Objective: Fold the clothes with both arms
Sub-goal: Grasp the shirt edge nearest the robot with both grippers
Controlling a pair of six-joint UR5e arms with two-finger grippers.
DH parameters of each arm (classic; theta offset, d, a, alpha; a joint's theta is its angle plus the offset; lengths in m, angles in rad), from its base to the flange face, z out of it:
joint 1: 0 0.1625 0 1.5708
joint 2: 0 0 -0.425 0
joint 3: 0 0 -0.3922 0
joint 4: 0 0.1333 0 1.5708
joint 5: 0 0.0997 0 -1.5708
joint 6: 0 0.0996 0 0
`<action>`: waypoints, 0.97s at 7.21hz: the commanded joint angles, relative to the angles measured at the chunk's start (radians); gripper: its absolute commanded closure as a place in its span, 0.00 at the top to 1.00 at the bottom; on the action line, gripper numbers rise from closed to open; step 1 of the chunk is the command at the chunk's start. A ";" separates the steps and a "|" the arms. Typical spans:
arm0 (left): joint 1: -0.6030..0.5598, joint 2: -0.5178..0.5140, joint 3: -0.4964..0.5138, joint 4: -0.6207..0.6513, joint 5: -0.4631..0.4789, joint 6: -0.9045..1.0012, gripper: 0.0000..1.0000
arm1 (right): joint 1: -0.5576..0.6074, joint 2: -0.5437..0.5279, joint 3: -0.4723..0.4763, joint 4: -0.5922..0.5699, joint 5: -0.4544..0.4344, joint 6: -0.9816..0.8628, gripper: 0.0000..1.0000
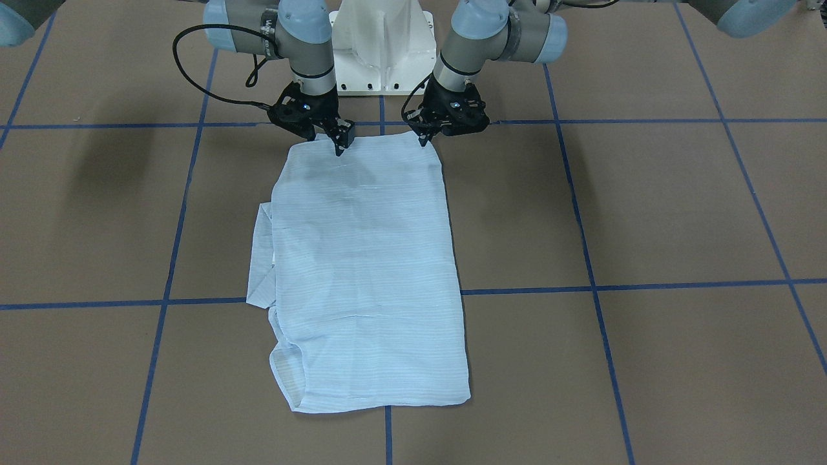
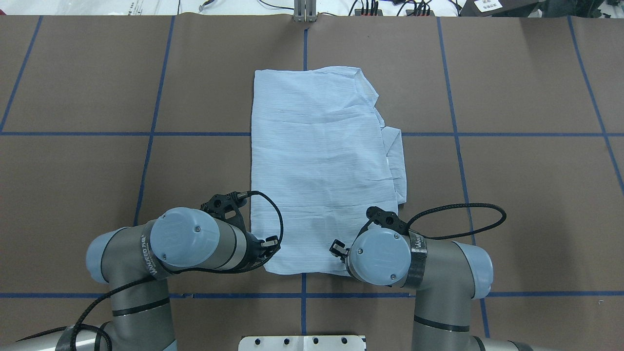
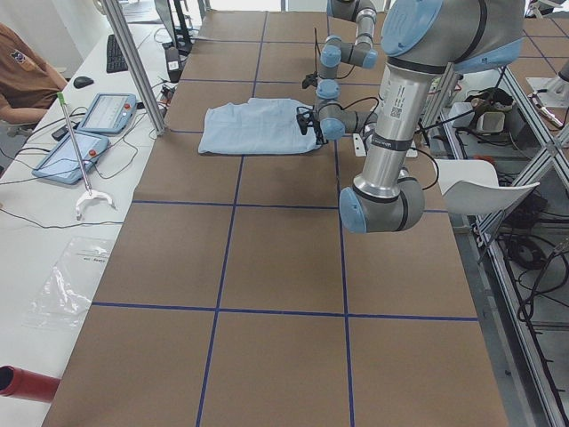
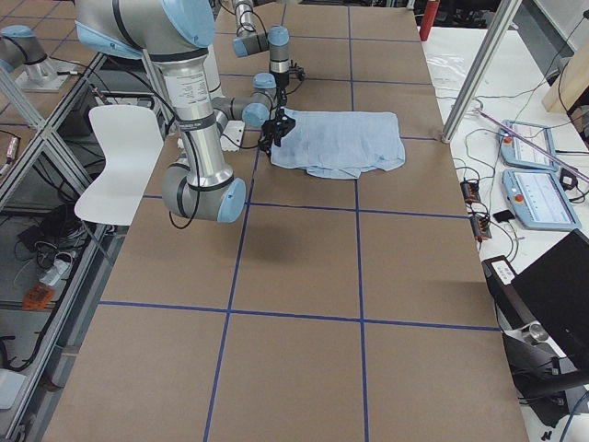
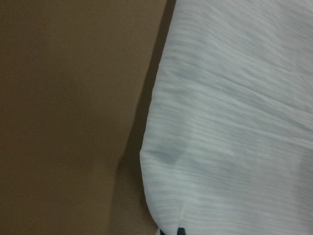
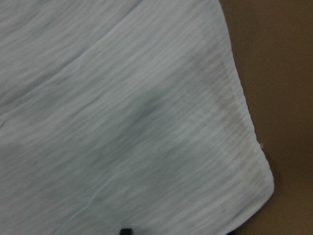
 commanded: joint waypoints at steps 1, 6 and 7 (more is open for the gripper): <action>-0.003 0.001 0.003 0.001 0.002 0.001 0.00 | 0.000 0.001 0.000 0.000 0.001 0.018 0.00; -0.010 0.002 -0.023 0.001 -0.004 0.001 0.00 | 0.003 0.007 0.060 0.005 0.012 0.020 0.00; -0.013 0.008 -0.048 0.009 -0.006 0.001 0.00 | 0.003 0.006 0.075 0.009 0.012 0.021 0.00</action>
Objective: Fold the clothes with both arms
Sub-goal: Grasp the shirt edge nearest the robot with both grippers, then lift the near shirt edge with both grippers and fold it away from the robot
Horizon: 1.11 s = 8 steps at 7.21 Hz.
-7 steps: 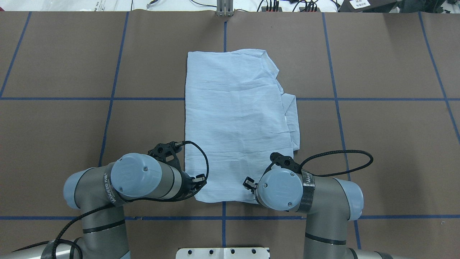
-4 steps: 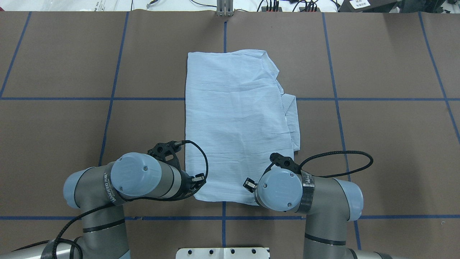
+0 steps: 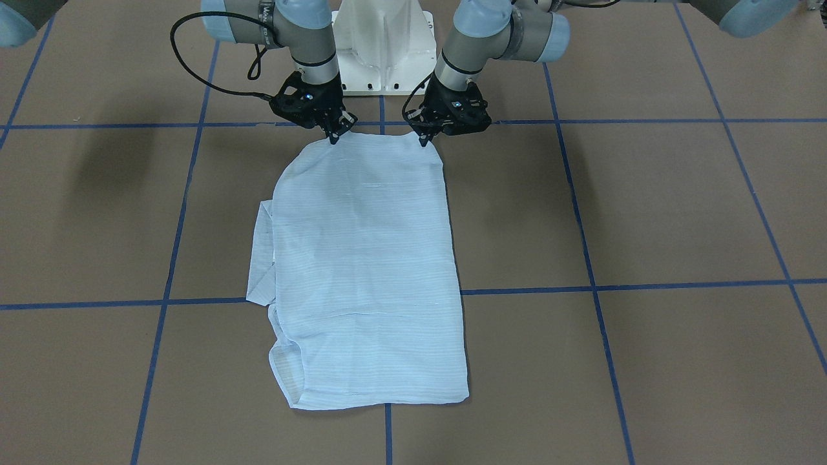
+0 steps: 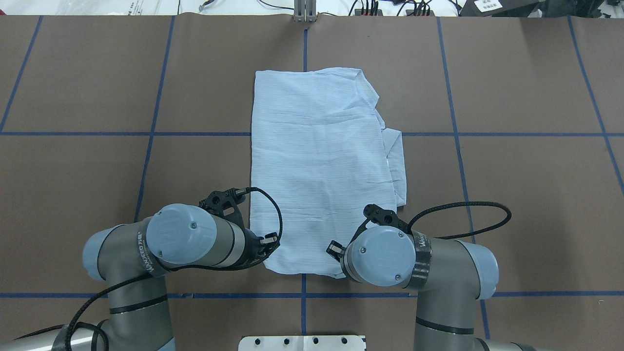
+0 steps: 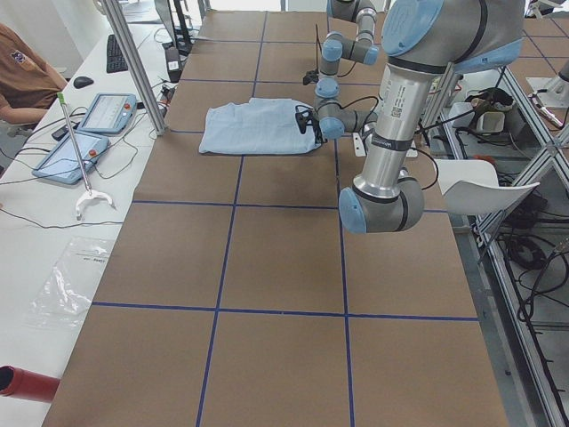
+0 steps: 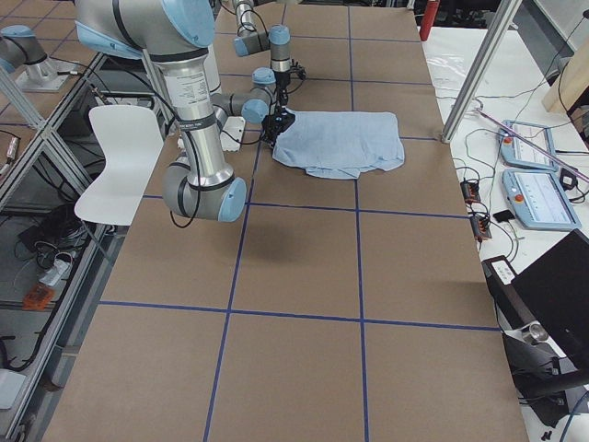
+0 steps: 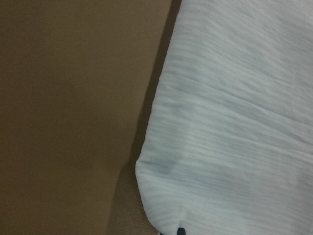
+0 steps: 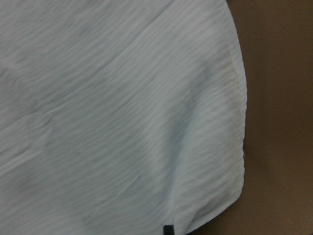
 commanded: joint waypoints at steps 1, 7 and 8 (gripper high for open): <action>-0.003 0.010 -0.084 0.062 -0.004 0.000 0.00 | 0.002 -0.003 0.041 0.009 0.008 0.001 0.00; 0.033 0.005 -0.382 0.470 -0.195 -0.051 0.00 | 0.028 -0.084 0.341 0.000 0.424 0.033 0.00; 0.049 0.000 -0.408 0.512 -0.227 -0.051 0.00 | 0.032 -0.089 0.354 0.000 0.464 0.041 0.00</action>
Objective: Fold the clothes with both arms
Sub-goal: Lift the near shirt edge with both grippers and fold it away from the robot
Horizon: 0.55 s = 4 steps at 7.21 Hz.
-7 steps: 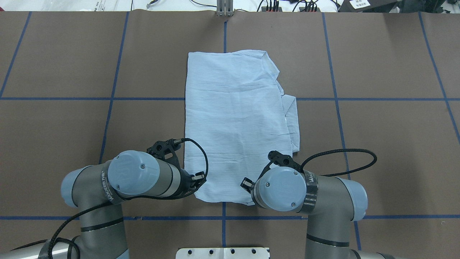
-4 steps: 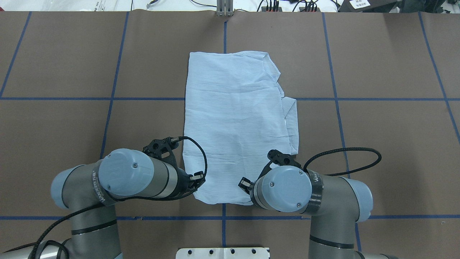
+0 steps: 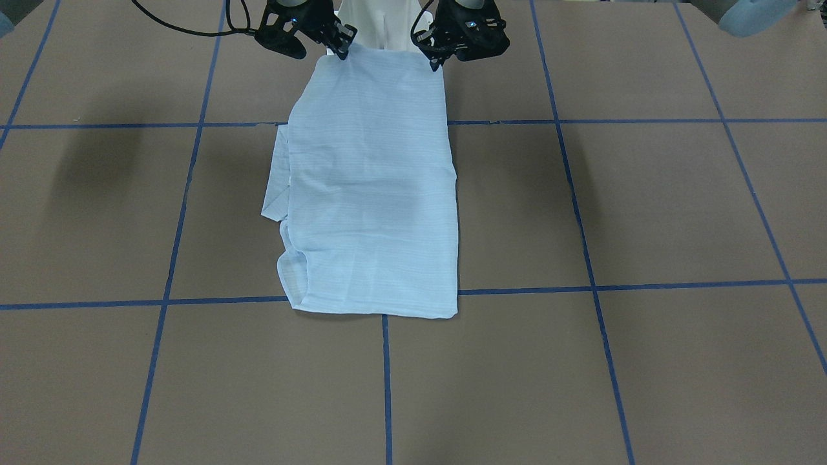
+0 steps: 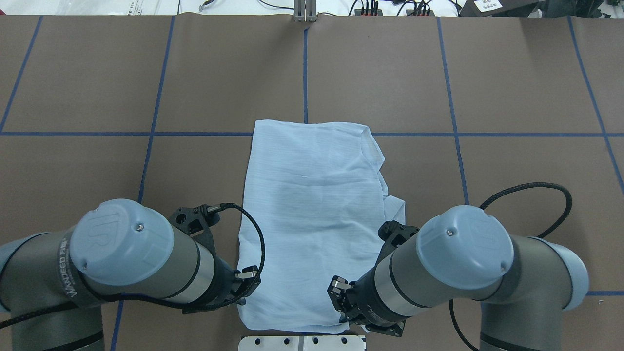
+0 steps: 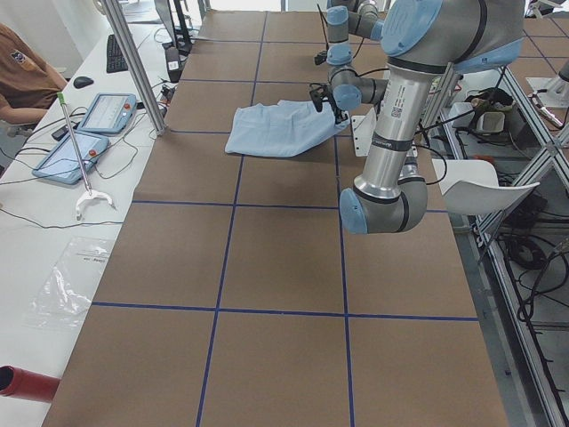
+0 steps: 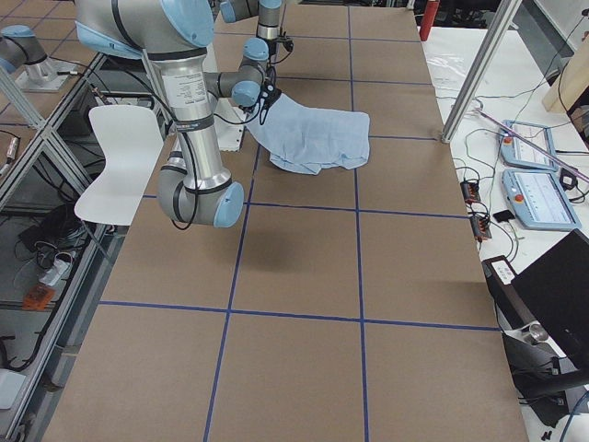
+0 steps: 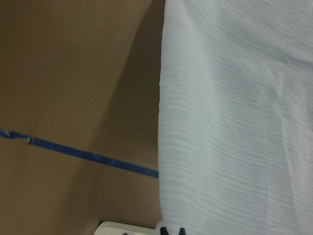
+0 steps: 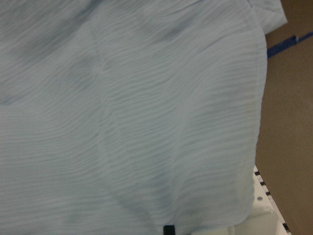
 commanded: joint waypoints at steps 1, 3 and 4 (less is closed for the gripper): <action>0.019 -0.010 -0.041 0.055 -0.043 -0.005 0.00 | 0.013 -0.013 0.014 -0.001 0.069 0.006 0.00; 0.007 -0.036 -0.017 0.042 -0.028 0.010 0.00 | 0.105 0.005 -0.072 0.004 0.052 -0.013 0.00; -0.048 -0.042 0.006 -0.003 -0.028 0.021 0.00 | 0.144 0.014 -0.074 0.004 0.032 -0.042 0.00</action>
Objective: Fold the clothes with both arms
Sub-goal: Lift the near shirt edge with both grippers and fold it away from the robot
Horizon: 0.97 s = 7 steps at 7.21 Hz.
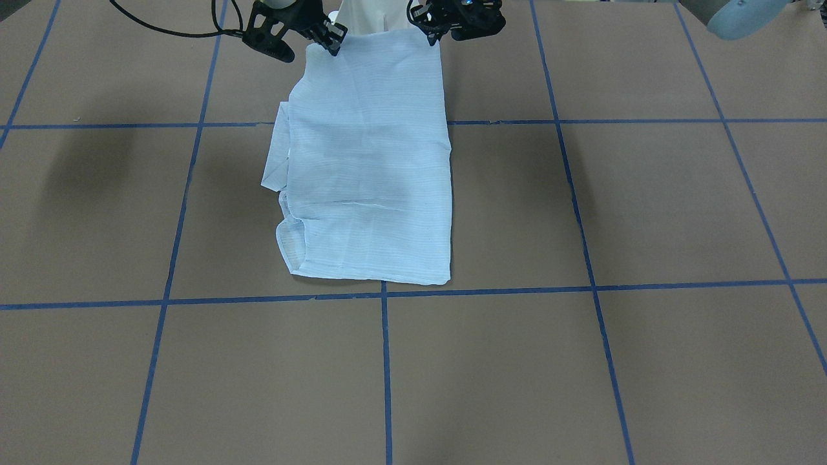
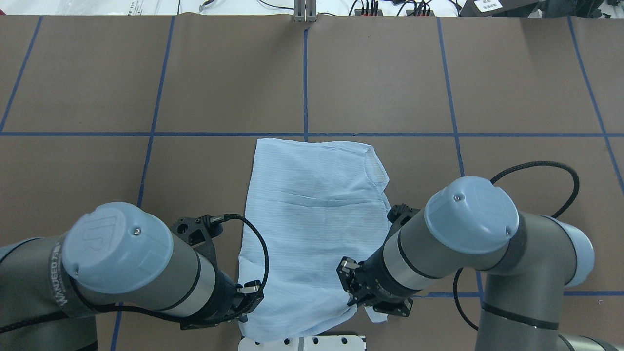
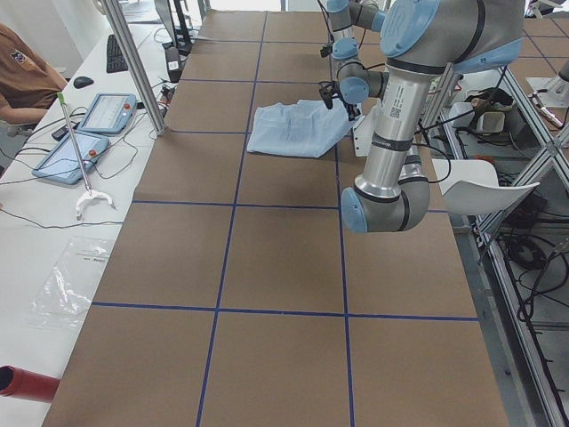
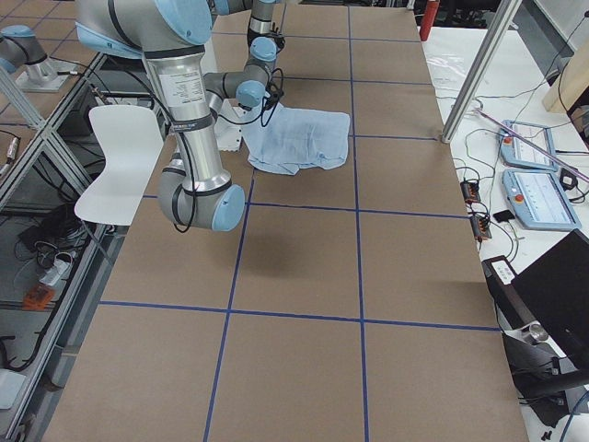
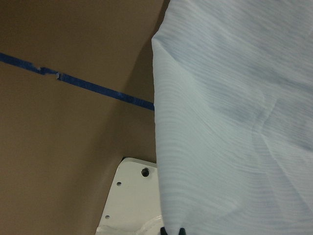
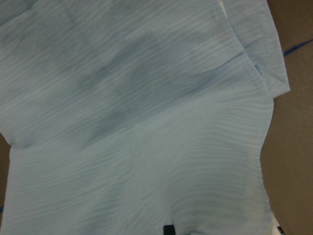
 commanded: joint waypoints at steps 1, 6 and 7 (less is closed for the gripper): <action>-0.076 -0.020 0.071 -0.082 0.004 0.054 0.00 | 0.068 0.011 -0.020 0.001 -0.084 -0.029 0.00; -0.306 -0.120 0.317 -0.233 -0.003 0.172 0.00 | 0.167 0.118 -0.165 0.000 -0.266 -0.273 0.00; -0.325 -0.125 0.383 -0.306 -0.003 0.176 0.00 | 0.190 0.143 -0.207 0.004 -0.266 -0.317 0.00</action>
